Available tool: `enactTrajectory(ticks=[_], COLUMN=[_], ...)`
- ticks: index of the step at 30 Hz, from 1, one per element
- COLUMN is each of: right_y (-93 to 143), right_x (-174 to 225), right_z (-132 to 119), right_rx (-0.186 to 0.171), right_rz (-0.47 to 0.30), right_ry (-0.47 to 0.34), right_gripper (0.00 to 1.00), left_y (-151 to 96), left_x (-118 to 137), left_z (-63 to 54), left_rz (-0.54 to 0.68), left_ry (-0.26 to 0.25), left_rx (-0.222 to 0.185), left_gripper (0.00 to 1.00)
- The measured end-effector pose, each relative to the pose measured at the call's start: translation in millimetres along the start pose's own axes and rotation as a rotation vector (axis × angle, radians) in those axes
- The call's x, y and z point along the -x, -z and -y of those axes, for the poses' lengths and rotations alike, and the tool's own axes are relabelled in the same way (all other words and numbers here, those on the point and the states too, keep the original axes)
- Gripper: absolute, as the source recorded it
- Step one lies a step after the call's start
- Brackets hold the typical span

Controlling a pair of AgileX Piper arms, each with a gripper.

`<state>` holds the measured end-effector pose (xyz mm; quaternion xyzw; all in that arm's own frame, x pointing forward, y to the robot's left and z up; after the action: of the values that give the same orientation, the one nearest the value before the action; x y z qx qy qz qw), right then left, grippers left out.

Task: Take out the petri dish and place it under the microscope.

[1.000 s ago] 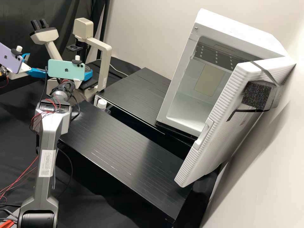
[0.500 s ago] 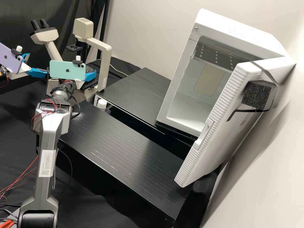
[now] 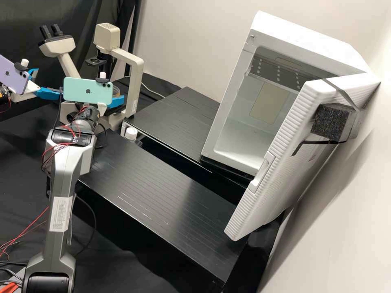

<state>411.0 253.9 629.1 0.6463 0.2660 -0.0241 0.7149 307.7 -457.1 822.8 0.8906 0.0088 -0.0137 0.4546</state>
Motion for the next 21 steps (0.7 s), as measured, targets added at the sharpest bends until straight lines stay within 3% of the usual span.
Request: enactTrajectory(ticks=[6, 11, 18, 21], right_y=[-7.8, -11.8, -16.0, -27.7], right_x=[37.0, 82.4, 156.5, 187.1], right_z=[-10.7, -30.2, -55.2, -54.3], right_rx=[-0.018, -0.004, 0.099, 0.120], right_rz=[-0.028, -0.089, -0.188, -0.176], right_ry=[-0.015, -0.139, -0.406, -0.442], right_gripper=[1.00, 1.00, 1.00, 1.00], left_y=[0.0, 0.0, 0.0, 0.0], left_x=[0.0, 0.0, 0.0, 0.0], left_z=[0.0, 0.0, 0.0, 0.0], left_rz=[0.000, 0.000, 0.000, 0.000], left_ry=[0.000, 0.000, 0.000, 0.000], left_rx=[0.000, 0.000, 0.000, 0.000], left_gripper=[1.00, 1.00, 1.00, 1.00])
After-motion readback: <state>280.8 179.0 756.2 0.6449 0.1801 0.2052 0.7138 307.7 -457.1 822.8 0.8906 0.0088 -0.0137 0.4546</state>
